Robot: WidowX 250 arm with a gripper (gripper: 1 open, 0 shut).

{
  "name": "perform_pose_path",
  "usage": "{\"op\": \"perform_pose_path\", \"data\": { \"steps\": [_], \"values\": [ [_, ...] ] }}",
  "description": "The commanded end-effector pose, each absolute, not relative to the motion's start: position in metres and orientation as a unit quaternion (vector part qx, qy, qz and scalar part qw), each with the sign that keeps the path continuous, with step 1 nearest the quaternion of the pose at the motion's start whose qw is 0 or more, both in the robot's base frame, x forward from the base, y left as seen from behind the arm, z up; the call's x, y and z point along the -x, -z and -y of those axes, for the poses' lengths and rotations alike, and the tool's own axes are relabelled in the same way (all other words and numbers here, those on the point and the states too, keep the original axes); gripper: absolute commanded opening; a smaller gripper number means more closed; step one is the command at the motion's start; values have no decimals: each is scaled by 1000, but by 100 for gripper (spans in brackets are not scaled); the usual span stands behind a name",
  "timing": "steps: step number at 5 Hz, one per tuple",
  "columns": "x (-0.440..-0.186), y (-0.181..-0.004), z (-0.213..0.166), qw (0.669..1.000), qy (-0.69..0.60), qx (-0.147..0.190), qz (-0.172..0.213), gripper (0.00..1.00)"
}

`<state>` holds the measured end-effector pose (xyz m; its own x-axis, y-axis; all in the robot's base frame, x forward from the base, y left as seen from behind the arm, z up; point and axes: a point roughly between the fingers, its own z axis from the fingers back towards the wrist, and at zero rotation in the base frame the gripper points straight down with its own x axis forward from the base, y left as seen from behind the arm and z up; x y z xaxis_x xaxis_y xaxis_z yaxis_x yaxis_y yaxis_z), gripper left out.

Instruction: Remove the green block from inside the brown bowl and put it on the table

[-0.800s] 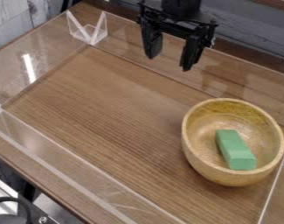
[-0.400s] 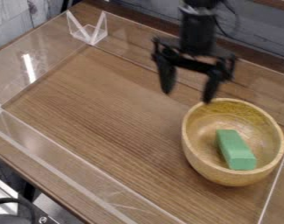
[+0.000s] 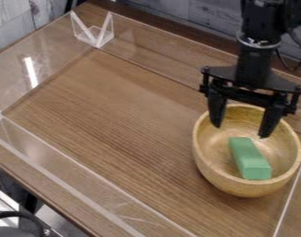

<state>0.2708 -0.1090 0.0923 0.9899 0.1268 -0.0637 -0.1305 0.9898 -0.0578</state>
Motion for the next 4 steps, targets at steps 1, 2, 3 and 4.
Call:
{"op": "perform_pose_path", "data": {
  "steps": [1, 2, 3, 4],
  "values": [
    [-274, -92, 117, 996, -78, 43, -5, 100],
    [-275, -79, 122, 994, -95, 50, 7, 100],
    [-275, -67, 126, 992, -108, 58, 11, 100],
    [-276, -56, 128, 991, -116, 62, 14, 100]
  ]
}}
